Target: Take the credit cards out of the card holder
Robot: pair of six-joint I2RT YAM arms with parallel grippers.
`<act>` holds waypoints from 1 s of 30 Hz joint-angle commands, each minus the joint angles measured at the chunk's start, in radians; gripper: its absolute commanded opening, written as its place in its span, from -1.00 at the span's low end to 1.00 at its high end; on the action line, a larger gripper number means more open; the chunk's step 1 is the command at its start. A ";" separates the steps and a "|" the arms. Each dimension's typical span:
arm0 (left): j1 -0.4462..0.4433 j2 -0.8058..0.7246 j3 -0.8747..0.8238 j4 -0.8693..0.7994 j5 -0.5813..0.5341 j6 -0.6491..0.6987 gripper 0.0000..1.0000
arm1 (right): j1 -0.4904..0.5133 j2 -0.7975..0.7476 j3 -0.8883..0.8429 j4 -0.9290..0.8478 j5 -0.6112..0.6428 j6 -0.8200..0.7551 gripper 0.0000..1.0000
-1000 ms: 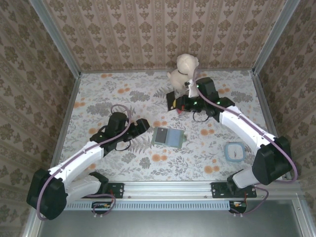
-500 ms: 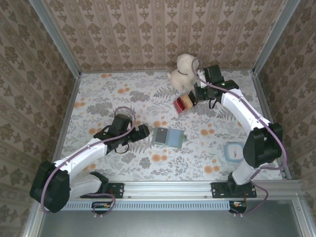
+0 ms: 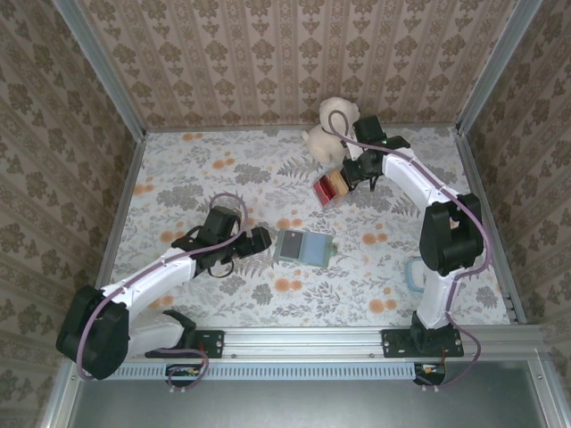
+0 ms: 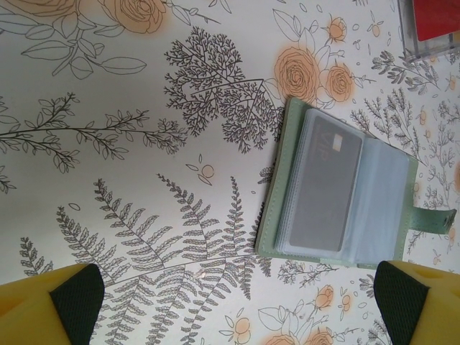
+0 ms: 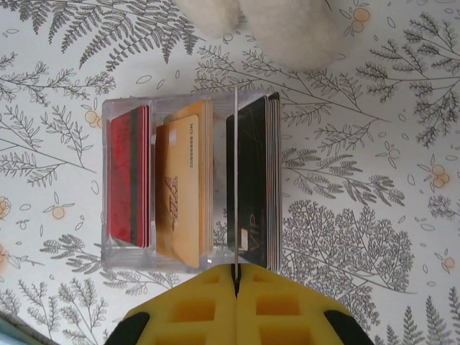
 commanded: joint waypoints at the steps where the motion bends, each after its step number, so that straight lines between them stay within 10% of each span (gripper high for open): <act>1: 0.004 0.010 0.017 0.001 0.010 0.020 1.00 | -0.008 0.042 0.049 -0.044 0.028 -0.025 -1.00; 13: 0.004 0.053 0.016 0.029 0.043 0.030 1.00 | -0.012 0.113 0.081 -0.104 0.048 -0.059 -0.96; 30: 0.003 0.037 0.022 0.020 0.055 0.024 1.00 | -0.014 -0.087 0.024 -0.077 -0.015 0.107 -0.32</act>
